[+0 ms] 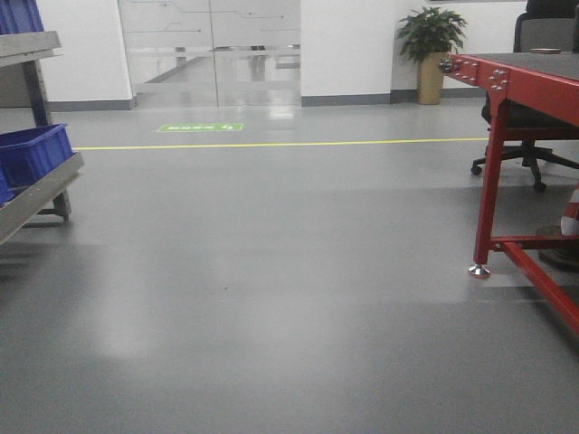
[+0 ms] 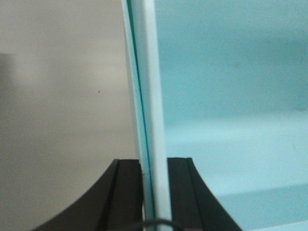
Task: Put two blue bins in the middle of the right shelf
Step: 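Drive across the floor carrying the light-blue bin in both grippers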
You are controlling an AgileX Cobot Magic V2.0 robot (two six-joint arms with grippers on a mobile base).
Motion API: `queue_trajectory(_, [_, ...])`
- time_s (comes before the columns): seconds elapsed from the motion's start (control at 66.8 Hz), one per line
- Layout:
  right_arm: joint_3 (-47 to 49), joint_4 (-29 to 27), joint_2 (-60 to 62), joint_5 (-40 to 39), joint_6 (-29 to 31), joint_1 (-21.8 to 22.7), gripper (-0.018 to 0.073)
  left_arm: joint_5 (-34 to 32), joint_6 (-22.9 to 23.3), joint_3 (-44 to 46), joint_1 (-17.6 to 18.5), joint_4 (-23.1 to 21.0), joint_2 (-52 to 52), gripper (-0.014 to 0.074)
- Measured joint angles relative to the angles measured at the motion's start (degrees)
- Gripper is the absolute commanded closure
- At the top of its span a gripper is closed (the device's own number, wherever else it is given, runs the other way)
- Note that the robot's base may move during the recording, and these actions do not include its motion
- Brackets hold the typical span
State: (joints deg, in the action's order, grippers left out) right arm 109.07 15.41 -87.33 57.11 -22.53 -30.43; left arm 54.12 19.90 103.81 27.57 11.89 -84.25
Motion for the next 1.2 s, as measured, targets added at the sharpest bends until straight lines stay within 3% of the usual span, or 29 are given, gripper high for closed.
queue_trajectory(1.198, [0.0,0.0,0.0,-0.11,0.0,0.0,0.0726,0.0,0.0,0.0,0.0,0.0,0.0,0.0707])
